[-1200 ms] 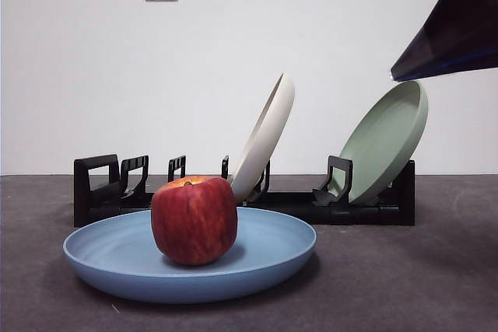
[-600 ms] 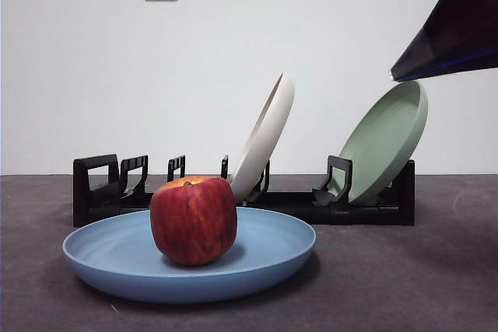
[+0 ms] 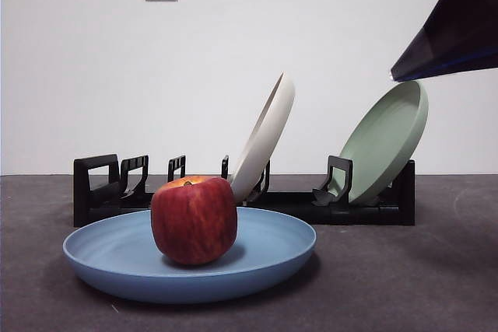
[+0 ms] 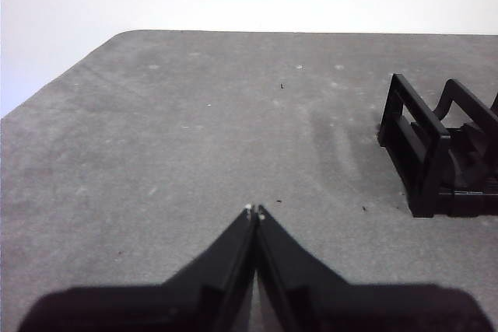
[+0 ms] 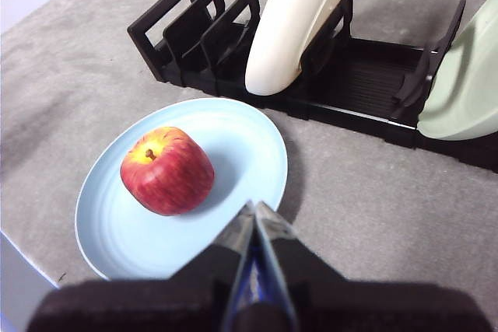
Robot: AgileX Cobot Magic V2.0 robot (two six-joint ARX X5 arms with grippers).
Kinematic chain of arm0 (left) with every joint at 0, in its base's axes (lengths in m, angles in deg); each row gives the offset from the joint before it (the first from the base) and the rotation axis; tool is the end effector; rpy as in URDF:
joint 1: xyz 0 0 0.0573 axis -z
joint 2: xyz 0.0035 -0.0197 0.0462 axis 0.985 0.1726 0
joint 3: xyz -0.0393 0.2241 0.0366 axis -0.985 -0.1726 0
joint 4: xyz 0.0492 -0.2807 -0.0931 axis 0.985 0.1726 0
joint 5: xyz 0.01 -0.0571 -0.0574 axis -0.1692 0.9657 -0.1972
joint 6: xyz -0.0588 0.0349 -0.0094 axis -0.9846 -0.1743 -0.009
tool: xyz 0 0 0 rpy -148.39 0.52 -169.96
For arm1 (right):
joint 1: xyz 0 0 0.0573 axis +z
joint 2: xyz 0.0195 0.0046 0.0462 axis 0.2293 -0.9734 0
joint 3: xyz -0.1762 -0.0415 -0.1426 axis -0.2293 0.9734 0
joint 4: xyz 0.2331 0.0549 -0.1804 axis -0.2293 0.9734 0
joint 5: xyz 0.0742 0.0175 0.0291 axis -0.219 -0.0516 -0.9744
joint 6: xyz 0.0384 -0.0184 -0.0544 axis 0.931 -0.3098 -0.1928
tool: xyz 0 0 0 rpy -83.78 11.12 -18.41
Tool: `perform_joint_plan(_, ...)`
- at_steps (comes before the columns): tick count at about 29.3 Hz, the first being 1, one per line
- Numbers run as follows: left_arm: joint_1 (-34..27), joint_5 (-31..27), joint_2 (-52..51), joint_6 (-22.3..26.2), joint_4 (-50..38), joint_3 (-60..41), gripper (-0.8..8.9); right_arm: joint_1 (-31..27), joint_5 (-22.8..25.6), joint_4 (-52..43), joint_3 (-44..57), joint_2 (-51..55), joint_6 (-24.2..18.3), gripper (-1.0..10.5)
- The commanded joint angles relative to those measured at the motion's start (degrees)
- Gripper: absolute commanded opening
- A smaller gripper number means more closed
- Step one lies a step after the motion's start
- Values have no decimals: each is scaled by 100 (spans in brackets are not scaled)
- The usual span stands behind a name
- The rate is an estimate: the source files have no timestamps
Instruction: Take the blue plate from the plate rack,put the plate on the table,take the apple from the table,put the apple in the plate
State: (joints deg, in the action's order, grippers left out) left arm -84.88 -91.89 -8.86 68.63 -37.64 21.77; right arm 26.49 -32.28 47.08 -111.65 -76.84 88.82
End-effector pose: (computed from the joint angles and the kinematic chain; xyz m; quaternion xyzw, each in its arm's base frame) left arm 0.1989 0.0190 0.1482 -0.0117 0.0896 0.0637 0.9939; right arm 0.1897 0.1594 0.1848 0.0224 0.2407 0.3189 0.9165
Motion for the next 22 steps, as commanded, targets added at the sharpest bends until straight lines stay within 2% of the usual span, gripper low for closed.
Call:
perform_joint_plan(1,-17,-15,-17,-37,-44,-87,-2,2,17,-35,28,7,-2,-11)
perform_joint_plan(3,-17,-13,-17,-37,-44,-87,-2,-101,184,39,28,188,-258,-11)
perform_joint_plan(4,-17,-13,-17,-37,-44,-87,-2,-247,308,101,28,341,-527,-11)
perform_joint_plan(6,-17,-20,-17,-37,-44,-87,-2,-699,278,140,28,634,-1036,-11)
perform_joint_plan(7,-17,-17,-17,-37,-44,-87,-2,-1014,278,179,28,844,-1150,-11)
perform_joint_plan(11,-17,-15,-17,-37,-44,-87,-2,-2487,273,286,31,1652,-1182,-11)
perform_joint_plan(14,-17,-20,-17,-37,-44,-87,-2,-3285,275,350,105,2118,-1187,-11)
perform_joint_plan(18,-17,-20,-17,-37,-44,-87,-2,-3639,275,352,490,2601,-1193,-11)
perform_joint_plan(22,-17,-20,-17,-37,-44,-87,-2,-3679,275,350,905,2983,-1193,-11)
